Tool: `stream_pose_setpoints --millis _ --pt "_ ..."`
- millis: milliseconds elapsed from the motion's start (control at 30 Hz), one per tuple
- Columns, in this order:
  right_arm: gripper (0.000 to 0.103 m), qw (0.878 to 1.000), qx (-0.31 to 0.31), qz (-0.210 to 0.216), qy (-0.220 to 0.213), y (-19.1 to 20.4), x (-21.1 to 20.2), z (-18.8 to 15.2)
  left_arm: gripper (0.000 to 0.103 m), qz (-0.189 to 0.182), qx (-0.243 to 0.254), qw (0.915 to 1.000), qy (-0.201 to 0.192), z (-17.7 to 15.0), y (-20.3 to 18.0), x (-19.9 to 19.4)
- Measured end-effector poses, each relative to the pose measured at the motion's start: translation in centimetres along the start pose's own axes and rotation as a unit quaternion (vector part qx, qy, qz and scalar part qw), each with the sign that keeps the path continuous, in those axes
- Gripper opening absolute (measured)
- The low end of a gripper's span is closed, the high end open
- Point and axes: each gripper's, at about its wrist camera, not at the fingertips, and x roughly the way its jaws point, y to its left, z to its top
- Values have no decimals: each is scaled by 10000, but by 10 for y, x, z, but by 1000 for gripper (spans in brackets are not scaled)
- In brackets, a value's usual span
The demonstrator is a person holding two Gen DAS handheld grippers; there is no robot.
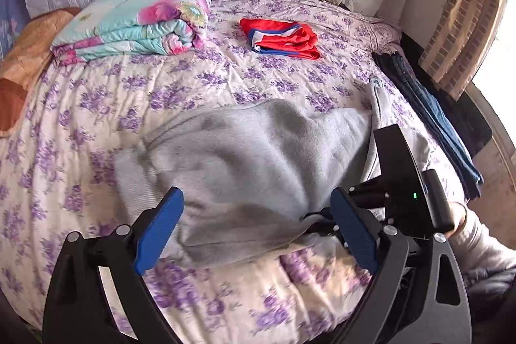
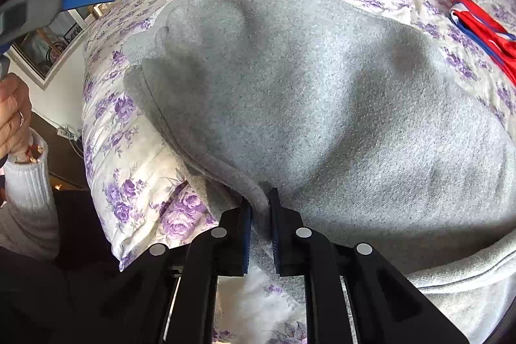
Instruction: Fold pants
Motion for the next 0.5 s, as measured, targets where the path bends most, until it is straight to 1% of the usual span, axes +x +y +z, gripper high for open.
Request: stream_pose_setpoints --millis 33,67,100,133,167,200,267,300,333,367,400,433,500 --pt "13 10000 39 5 -16 -1 -1 -1 68 -10 -93 9998 194 0 -4 18" --pt "14 10000 93 28 -18 -2 -3 -2 40 -20 -186 9985 508 -2 -7 40" --pt "17 9998 160 82 14 -3 -5 -3 26 41 -283 9960 844 -6 -7 61" --pt "20 9996 223 171 59 -3 -9 -6 3 234 -382 9926 1124 -12 -4 80" --pt "27 9994 234 248 72 -1 -14 -8 2 432 -492 9900 1250 -19 0 94" --pt "34 9994 210 283 27 1 -23 -9 2 423 -560 9900 1226 -24 3 99" --pt "34 9988 267 379 -183 0 -41 -9 2 382 -560 9923 1038 -31 4 93" --pt "32 9979 396 385 -334 -4 -49 -6 2 401 -555 9926 1007 -34 4 90" --pt "31 9971 528 273 -472 -7 -54 -2 2 404 -588 9926 985 -36 4 89" --pt "20 9966 589 95 -574 -9 -55 4 1 414 -605 9927 961 -37 4 90" --pt "10 9964 615 -13 -588 -11 -50 9 1 432 -601 9929 933 -38 4 90" --pt "9 9965 671 8 -499 -13 -42 14 1 458 -583 9932 898 -39 3 89" --pt "9 9965 808 167 -101 -18 -15 19 1 508 -530 9936 860 -40 2 88"
